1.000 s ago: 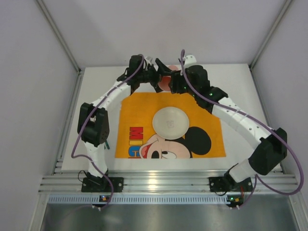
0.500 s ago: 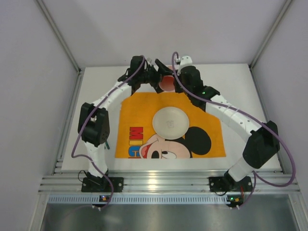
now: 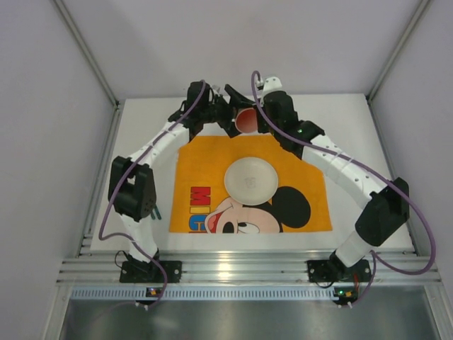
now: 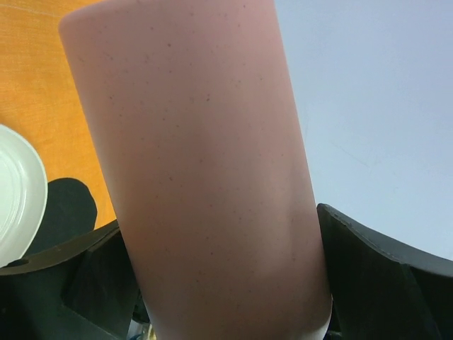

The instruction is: Set the dinner table for one person

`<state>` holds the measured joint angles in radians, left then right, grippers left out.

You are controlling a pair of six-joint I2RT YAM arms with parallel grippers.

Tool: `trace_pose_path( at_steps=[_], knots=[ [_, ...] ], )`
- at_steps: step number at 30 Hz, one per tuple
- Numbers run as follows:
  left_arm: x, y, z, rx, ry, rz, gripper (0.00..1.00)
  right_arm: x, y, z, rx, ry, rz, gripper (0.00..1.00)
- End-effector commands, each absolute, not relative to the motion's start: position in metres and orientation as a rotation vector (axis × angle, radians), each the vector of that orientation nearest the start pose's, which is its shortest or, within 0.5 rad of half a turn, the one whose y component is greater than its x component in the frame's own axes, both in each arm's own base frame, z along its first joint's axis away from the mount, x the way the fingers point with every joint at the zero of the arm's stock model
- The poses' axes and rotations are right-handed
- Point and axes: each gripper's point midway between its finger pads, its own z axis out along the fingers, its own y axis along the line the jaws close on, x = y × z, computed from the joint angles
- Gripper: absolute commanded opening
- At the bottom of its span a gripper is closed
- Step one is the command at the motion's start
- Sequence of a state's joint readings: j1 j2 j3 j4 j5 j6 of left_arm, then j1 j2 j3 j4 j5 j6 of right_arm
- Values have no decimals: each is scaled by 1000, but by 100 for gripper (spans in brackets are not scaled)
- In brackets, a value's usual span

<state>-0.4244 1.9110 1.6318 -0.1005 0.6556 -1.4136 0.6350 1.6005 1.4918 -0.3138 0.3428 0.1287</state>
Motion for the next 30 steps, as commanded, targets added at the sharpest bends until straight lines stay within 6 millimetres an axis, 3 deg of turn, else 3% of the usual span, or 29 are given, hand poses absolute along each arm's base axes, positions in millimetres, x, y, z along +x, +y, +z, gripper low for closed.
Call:
trace_pose_path(
  at_steps=[1,3,4,9,10,11,12,14,17,20,23,28,30],
  knots=[
    [399,-319,305,-552,2304,-1673,98,430,224,308,-148,1917,129,0],
    [404,-295,296,-547,2318,-1578,98,433,214,316,-117,1936,147,0],
    [403,-284,287,-587,2356,-1533,98,429,207,309,-119,1986,131,0],
    [406,-217,255,-627,2415,-1294,98,433,169,317,-17,2097,136,0],
    [405,-206,248,-634,2433,-1242,98,423,156,302,-2,2193,96,0],
    [399,-194,237,-623,2476,-1173,98,431,147,304,32,2221,106,0],
    [397,-180,229,-646,2482,-1135,98,423,139,293,36,2292,92,0],
    [390,-165,214,-632,2526,-1062,98,423,127,291,60,2320,97,0],
    [385,-158,195,-631,2582,-1009,98,419,122,290,76,2328,123,0],
    [387,-165,188,-637,2591,-1067,98,417,125,289,75,2335,148,0],
    [396,-171,201,-599,2539,-1131,98,413,132,293,53,2326,198,0],
    [406,-179,218,-580,2484,-1226,98,410,172,311,-67,2246,428,0],
    [411,-175,226,-564,2458,-1209,98,410,185,309,-73,2238,501,0]
  ],
)
